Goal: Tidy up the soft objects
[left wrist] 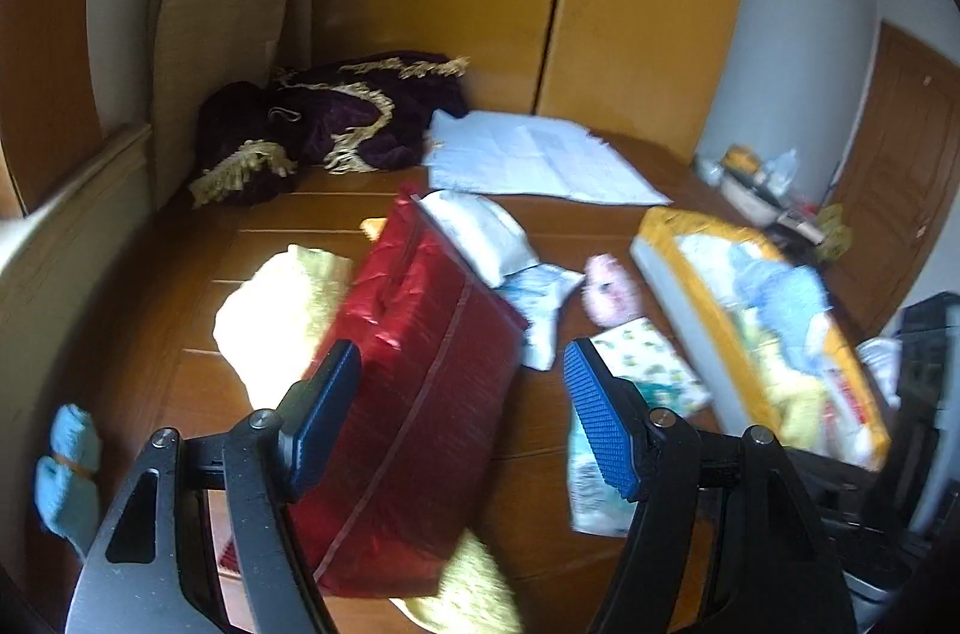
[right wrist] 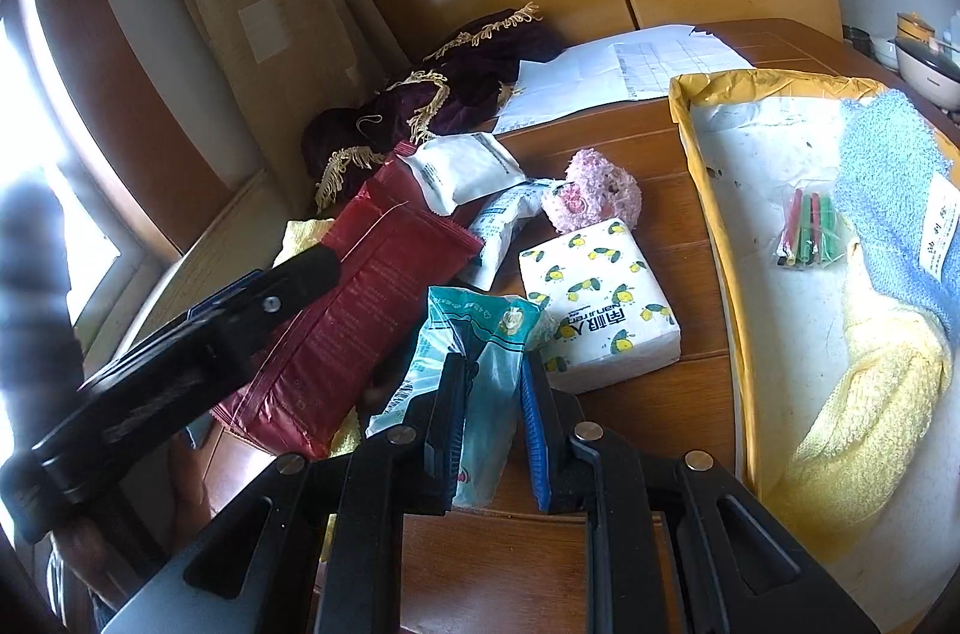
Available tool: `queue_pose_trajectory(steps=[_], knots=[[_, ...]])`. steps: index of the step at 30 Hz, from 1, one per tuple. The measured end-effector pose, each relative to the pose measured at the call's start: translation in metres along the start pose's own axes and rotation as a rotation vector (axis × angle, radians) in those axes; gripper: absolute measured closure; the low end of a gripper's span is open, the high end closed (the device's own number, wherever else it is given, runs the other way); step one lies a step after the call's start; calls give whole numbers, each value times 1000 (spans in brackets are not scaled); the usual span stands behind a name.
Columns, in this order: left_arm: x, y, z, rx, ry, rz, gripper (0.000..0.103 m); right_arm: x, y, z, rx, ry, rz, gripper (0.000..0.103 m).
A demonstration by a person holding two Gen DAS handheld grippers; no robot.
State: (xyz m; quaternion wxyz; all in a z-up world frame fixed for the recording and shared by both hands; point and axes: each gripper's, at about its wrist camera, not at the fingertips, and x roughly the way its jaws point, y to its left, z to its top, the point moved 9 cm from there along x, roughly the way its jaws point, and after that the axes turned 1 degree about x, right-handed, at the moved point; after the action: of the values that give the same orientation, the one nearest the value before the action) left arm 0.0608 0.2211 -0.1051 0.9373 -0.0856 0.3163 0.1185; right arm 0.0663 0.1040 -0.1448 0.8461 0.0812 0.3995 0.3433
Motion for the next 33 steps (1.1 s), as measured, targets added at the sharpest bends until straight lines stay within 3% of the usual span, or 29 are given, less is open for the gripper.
queue_pose_trajectory(steps=[6,10,12,14,16,21,22,26,29,33], knots=[[11,0,-8,52,52,24,33,1,0,0,2,5,3,84],[4,-10,-14,54,74,-66,34,1,0,0,1,6,3,84],[2,-11,-14,45,81,-93,38,2,1,0,0,10,2,84],[7,-14,-18,39,110,-113,51,2,1,-1,-2,12,0,84],[12,-18,-21,49,132,-122,52,4,2,-1,-8,19,-6,84],[22,-23,-27,102,145,-62,53,11,4,-4,-36,45,-28,84],[22,-23,-27,109,140,-46,55,12,4,-5,-40,47,-32,84],[22,-18,-27,118,120,9,90,13,5,-5,-42,51,-28,83],[16,-14,-24,100,100,-8,101,13,6,-5,-37,51,-22,83],[1,-7,-19,-12,82,-100,103,10,7,-4,-14,42,17,83]])
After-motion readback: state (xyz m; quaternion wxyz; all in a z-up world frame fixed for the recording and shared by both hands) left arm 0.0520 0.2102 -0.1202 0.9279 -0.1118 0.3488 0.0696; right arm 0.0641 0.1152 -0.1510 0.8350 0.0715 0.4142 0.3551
